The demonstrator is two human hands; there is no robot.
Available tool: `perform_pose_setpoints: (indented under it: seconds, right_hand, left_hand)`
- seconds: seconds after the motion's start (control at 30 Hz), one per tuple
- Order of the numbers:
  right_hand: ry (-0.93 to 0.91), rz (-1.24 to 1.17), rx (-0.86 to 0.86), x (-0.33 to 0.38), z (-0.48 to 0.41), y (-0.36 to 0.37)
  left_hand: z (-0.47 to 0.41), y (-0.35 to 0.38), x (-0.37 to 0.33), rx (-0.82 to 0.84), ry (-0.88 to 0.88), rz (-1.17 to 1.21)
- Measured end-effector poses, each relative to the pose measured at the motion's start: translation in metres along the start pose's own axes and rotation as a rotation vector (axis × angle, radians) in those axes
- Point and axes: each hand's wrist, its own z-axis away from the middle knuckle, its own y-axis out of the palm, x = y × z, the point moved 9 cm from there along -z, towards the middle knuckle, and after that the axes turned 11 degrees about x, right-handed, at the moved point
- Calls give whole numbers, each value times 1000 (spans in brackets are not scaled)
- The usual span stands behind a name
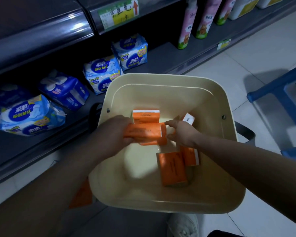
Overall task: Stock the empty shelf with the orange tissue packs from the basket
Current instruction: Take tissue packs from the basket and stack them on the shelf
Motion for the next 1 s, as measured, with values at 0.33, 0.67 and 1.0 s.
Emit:
perform_pose_setpoints:
  seconds: [0.33,0.67,1.0]
  right_hand:
    - [-75,387,-145,26,-41,6]
    - [131,288,-24,-8,-80,34]
    - [103,144,4,-14,-78,51]
  left_hand:
    - [43,-66,21,-521,-6,310]
    - [20,-67,35,-542,-24,397]
    - [24,-66,36,-518,-10,522]
